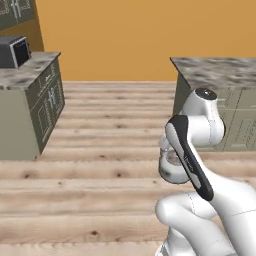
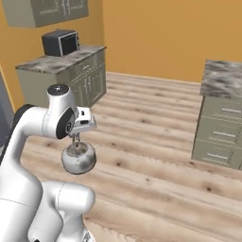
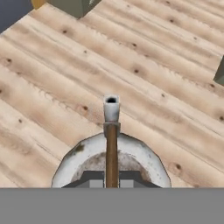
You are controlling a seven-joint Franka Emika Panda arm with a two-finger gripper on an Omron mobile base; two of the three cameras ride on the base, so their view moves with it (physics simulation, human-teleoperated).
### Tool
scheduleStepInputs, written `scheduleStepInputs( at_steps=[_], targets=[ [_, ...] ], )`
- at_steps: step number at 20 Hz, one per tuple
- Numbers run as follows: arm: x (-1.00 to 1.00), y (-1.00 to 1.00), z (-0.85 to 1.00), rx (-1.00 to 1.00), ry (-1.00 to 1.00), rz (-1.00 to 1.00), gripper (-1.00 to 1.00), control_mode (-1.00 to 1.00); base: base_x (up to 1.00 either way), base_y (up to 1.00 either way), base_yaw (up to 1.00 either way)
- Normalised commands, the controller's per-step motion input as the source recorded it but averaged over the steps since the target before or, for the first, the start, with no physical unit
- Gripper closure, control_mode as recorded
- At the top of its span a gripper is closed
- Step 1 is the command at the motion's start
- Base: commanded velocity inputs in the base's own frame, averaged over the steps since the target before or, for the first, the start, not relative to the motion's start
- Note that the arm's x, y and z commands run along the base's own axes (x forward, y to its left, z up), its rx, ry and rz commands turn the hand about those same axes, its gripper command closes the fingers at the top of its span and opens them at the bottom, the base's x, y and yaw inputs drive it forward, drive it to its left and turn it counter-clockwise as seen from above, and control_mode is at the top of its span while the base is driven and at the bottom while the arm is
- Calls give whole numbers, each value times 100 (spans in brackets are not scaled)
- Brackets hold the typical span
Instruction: The kettle is done boiling. Turn off the stove, then wait for 300 timesteps before moving the kettle to the dining table.
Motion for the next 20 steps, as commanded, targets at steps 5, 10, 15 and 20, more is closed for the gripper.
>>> scheduleStepInputs(
  at_steps=[5, 10, 15, 20],
  targets=[
    [0, 0, 0, 0, 0, 0, 100, 100, 71, -1, -18],
    [0, 0, 0, 0, 0, 0, 100, 100, 69, 0, -16],
    [0, 0, 0, 0, 0, 0, 100, 100, 67, 0, -18],
    [0, 0, 0, 0, 0, 0, 100, 100, 71, 0, -21]
  ],
)
